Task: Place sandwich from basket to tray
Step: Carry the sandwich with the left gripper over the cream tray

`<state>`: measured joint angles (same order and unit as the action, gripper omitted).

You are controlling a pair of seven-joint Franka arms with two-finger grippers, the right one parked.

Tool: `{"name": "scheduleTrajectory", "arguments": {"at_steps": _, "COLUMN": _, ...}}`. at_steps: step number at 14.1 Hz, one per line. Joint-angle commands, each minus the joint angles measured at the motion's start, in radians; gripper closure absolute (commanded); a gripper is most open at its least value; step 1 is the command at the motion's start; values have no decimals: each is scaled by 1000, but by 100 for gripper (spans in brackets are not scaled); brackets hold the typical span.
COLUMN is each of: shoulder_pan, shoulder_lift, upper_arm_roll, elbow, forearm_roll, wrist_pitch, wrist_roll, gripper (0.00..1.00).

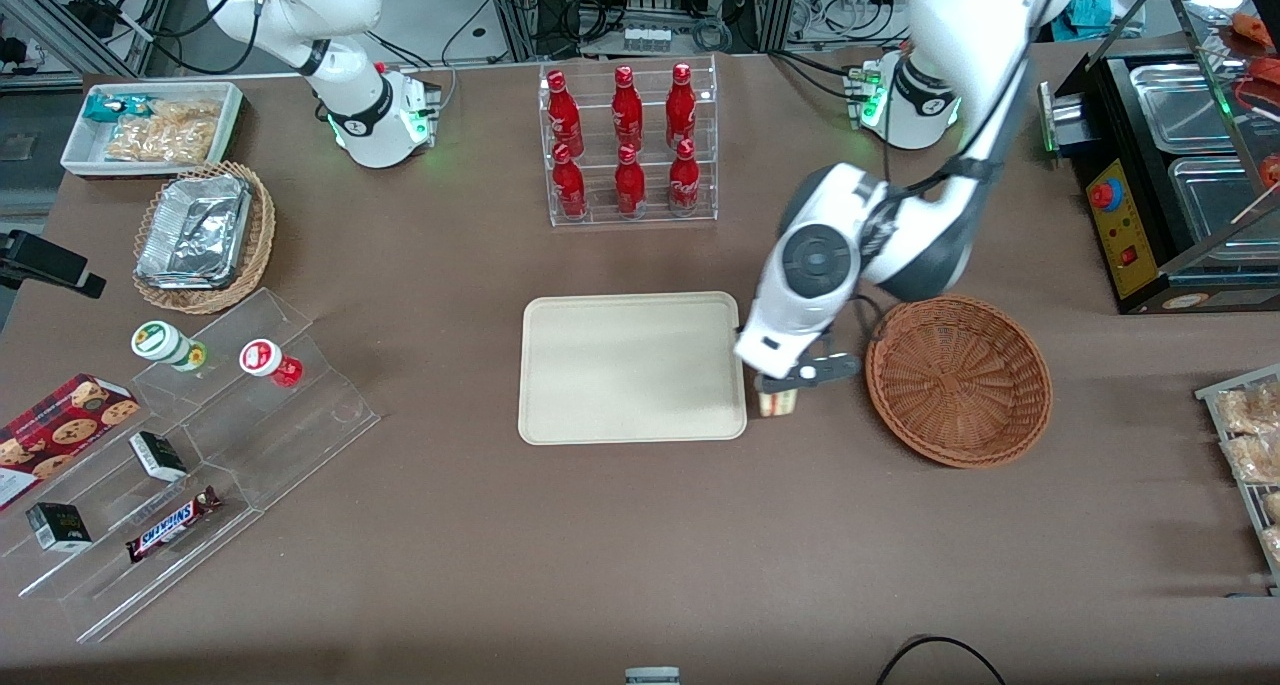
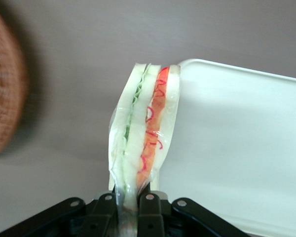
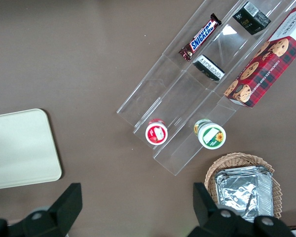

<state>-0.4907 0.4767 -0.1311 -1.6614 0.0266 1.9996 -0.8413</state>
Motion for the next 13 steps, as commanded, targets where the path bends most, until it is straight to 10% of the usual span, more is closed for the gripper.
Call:
{"name": "scheduleTrajectory", "arguments": {"at_steps": 1, "shoulder_pan": -83, "shoulder_lift": 138, "upper_arm_roll": 11, "elbow": 173, "forearm_roll": -4, "wrist_pitch": -15, "wrist_roll": -94, "gripper": 100}}
{"name": "scheduleTrajectory", "arguments": {"at_steps": 13, "shoulder_pan": -184, "shoulder_lift": 310, "upper_arm_roll": -38, "elbow": 315, "forearm_roll": -60, "wrist_pitch": 116, "wrist_roll": -194, "gripper": 99}}
